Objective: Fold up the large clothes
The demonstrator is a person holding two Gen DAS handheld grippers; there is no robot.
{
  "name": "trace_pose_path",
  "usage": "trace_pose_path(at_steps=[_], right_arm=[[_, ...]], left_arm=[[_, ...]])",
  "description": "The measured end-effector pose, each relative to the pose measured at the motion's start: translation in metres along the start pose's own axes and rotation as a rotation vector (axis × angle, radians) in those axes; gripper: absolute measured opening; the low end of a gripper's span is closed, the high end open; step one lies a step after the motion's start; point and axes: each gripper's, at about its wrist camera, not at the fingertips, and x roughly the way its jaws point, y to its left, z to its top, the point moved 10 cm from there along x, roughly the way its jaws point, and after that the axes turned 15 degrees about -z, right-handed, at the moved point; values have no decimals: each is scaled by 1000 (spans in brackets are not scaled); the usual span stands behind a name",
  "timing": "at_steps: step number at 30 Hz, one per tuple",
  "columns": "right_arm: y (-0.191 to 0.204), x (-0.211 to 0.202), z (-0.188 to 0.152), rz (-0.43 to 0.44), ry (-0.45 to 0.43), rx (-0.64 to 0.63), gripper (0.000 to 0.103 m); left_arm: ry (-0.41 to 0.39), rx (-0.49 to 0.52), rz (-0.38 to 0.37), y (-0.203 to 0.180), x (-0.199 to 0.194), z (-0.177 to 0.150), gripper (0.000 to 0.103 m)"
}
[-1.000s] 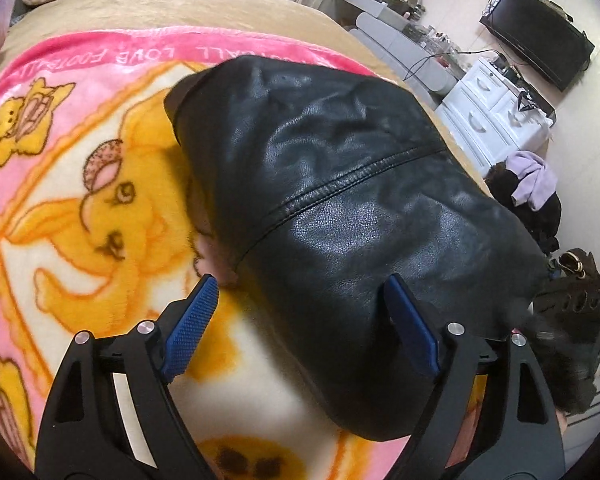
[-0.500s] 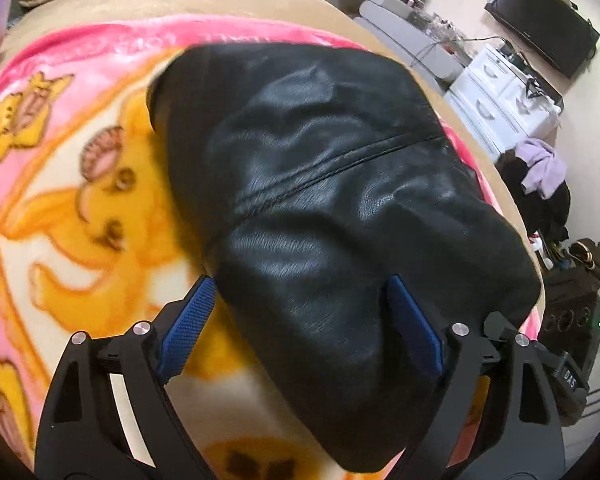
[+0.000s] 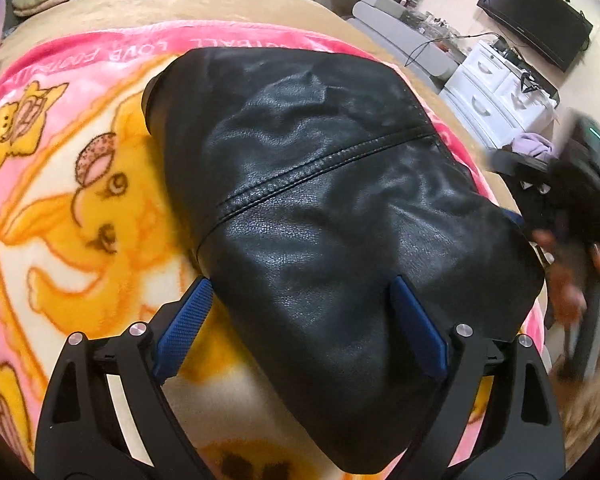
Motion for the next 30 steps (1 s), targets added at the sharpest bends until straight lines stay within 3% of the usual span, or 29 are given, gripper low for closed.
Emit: trace_pose_path(at_steps=[3, 5, 6, 7, 8, 9, 10, 11, 12, 14, 20, 25, 28, 30], right_arm=[[9, 11, 14, 43, 39, 47, 85], [32, 11, 19, 54, 40, -24, 83], [46, 10, 17, 8, 20, -110, 76], [58, 9, 15, -39, -9, -188, 55], [71, 7, 16, -71, -48, -265, 42], [90, 0, 13, -64, -101, -344, 31], [104, -11, 9, -18, -139, -390, 28], [125, -28, 3, 81, -183, -430, 26], [136, -41, -2, 146, -213, -463, 25], [143, -46, 0, 187, -255, -512, 25], [57, 29, 18, 106, -98, -300, 26], [17, 44, 14, 124, -117, -220, 32], [14, 42, 9, 89, -140, -230, 32], [18, 39, 11, 36, -165, -243, 39]], left_arm=[[-6, 12, -6, -1, -2, 1, 83], [-12, 18, -14, -3, -3, 3, 83], [-15, 21, -16, -2, -3, 3, 83], [-17, 21, -17, -1, -4, 3, 83], [-21, 20, -21, -1, -6, 3, 83], [-24, 19, -22, 0, -8, 3, 84], [-27, 18, -19, 1, -10, 4, 84], [-38, 21, -22, 0, -14, 5, 84], [-49, 22, -27, 0, -18, 7, 84], [-66, 6, -55, 0, -26, 11, 85], [6, -2, -55, 4, -4, 2, 85], [35, -24, -88, 3, 12, -12, 89], [39, -9, -75, 1, 14, -11, 89], [43, 4, -66, -3, 15, -8, 89]])
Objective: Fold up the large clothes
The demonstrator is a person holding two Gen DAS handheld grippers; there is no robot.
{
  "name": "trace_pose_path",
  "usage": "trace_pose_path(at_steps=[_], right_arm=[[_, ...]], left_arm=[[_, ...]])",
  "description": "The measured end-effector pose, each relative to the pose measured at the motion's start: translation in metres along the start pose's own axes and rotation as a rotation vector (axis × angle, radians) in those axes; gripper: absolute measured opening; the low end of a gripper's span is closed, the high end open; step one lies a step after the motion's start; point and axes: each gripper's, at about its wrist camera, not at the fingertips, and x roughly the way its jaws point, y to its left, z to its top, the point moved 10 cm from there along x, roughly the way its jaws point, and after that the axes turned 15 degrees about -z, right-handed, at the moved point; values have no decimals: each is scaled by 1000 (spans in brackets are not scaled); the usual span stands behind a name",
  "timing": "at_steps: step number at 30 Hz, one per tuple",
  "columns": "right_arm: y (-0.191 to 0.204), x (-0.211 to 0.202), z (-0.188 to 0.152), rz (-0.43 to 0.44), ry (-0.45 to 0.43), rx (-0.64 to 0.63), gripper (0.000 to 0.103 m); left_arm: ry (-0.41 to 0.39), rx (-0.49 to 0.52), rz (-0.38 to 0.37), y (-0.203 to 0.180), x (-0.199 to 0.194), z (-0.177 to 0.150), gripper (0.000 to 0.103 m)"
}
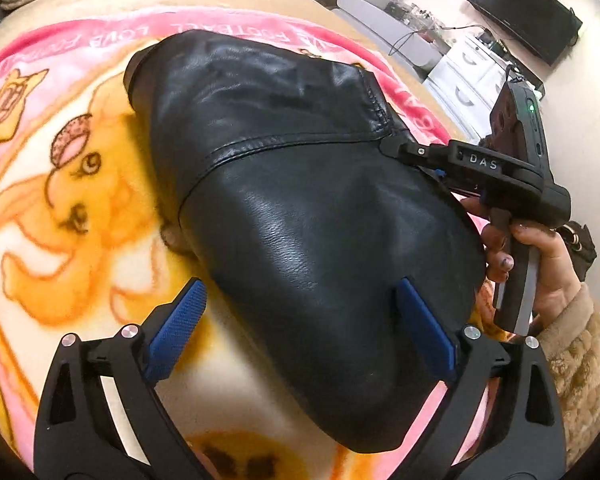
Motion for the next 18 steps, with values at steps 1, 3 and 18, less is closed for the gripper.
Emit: trace_pose_path(at_steps=[1, 3, 18], right_arm=[[0, -7, 0, -19, -11, -13, 42], [2, -17, 0, -51, -23, -32, 68], [-7, -57, -54, -8, 41, -88, 94]], left_arm=[[1, 4, 2, 2, 1, 2, 89], [2, 9, 9, -1, 2, 1, 90], [-11, 10, 22, -6, 2, 2, 91]])
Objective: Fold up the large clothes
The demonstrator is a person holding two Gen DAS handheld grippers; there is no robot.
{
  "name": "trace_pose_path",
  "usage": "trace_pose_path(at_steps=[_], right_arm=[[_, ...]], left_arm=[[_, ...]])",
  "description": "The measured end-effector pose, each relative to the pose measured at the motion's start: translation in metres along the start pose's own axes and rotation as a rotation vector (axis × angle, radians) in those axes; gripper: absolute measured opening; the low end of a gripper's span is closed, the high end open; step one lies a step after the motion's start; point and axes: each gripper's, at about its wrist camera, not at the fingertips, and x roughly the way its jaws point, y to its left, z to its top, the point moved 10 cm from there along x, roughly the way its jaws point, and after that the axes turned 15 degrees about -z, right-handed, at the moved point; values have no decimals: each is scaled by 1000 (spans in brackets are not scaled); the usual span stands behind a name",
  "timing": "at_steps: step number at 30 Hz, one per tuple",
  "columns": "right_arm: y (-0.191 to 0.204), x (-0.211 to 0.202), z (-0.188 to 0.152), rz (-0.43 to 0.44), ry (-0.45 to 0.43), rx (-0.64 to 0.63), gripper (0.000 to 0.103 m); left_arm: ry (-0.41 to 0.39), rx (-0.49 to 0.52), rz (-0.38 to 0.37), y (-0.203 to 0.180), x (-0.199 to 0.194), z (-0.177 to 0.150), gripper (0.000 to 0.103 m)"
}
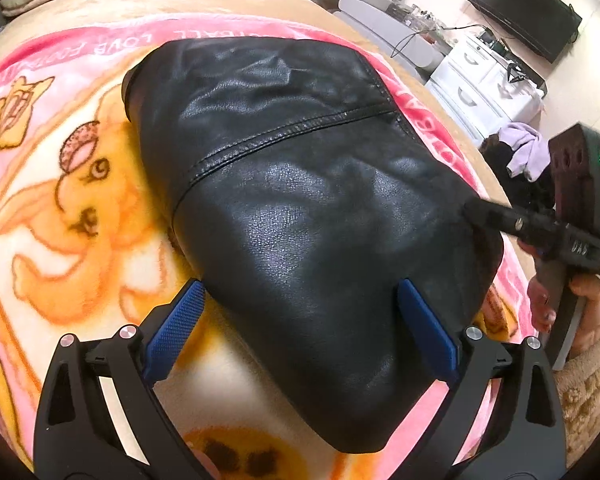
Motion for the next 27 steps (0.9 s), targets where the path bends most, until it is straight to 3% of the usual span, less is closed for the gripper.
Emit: trace_pose_path(at_steps=[10, 13, 17, 19, 27], right_arm=[[-16, 19, -24, 149, 69, 125, 93], [-18, 24, -25, 139, 60, 140, 91], [-19, 25, -31, 158, 36, 195, 80], [-18, 23, -36, 173, 26, 254, 77], [30, 11, -69, 187, -12, 350, 73]], left_arm=[[3, -74, -22, 4, 5, -10, 94], [-9, -159, -53, 9, 10, -16, 94], [-13, -273, -146, 16, 23, -17, 95], [-12, -259, -152, 16, 26, -12, 95], [10, -173, -51, 32, 11, 14, 93]])
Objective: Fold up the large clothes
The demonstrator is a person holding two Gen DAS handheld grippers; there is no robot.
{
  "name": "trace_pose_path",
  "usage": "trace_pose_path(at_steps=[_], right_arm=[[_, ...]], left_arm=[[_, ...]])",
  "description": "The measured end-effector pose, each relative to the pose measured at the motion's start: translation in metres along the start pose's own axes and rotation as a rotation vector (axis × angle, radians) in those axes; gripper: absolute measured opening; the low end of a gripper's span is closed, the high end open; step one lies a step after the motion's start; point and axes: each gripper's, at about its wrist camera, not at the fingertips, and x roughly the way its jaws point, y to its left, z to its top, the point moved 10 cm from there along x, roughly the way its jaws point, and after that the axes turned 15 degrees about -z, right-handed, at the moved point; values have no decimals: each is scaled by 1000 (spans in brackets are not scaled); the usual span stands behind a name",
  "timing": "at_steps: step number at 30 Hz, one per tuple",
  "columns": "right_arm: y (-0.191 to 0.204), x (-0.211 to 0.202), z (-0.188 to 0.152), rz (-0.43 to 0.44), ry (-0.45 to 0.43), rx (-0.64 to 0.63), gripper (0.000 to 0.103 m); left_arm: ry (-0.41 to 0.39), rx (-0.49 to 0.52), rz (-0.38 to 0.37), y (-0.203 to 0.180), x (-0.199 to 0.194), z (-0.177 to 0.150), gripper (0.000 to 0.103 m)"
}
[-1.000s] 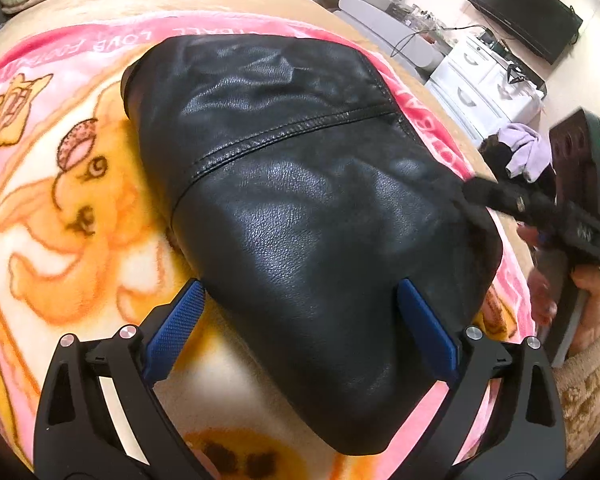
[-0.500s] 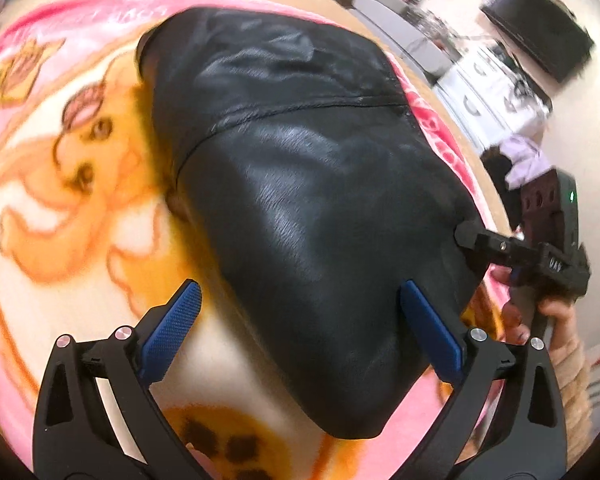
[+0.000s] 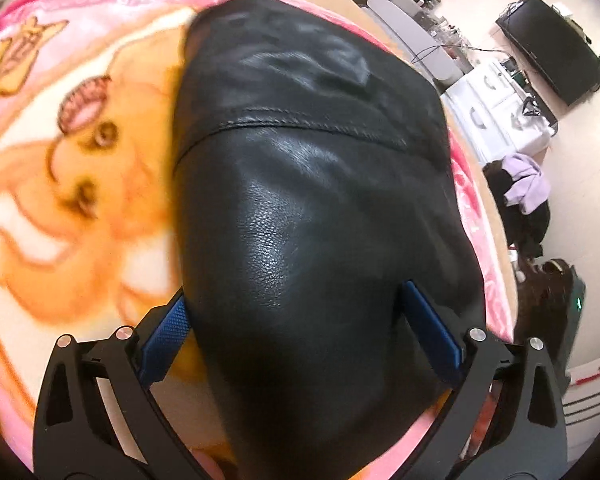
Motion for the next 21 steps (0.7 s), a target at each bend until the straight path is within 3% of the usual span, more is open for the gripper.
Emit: trace_pose_path(at_steps=[5, 7, 12, 18, 19, 20, 21], right_arm=[[23, 1, -17, -40, -88, 29, 74], [26, 0, -18, -73, -128, 42, 79], [14, -16, -3, -51, -57, 120, 95], [15, -72, 58, -189, -275, 40, 97], [23, -73, 67, -199, -285, 0, 97], [30, -71, 72, -210, -291, -40, 89], [42, -68, 79, -251, -302, -115, 72]], left_arm=[[-10, 53, 65, 9, -16, 6, 94], [-18, 74, 90, 11, -20, 6, 94], [-22, 164, 141, 0, -22, 1, 94], [-31, 183, 158, 2, -25, -1, 94], [-32, 180, 157, 2, -25, -2, 94], [-31, 179, 157, 2, -26, -3, 94], [-31, 178, 157, 2, -26, -4, 94]])
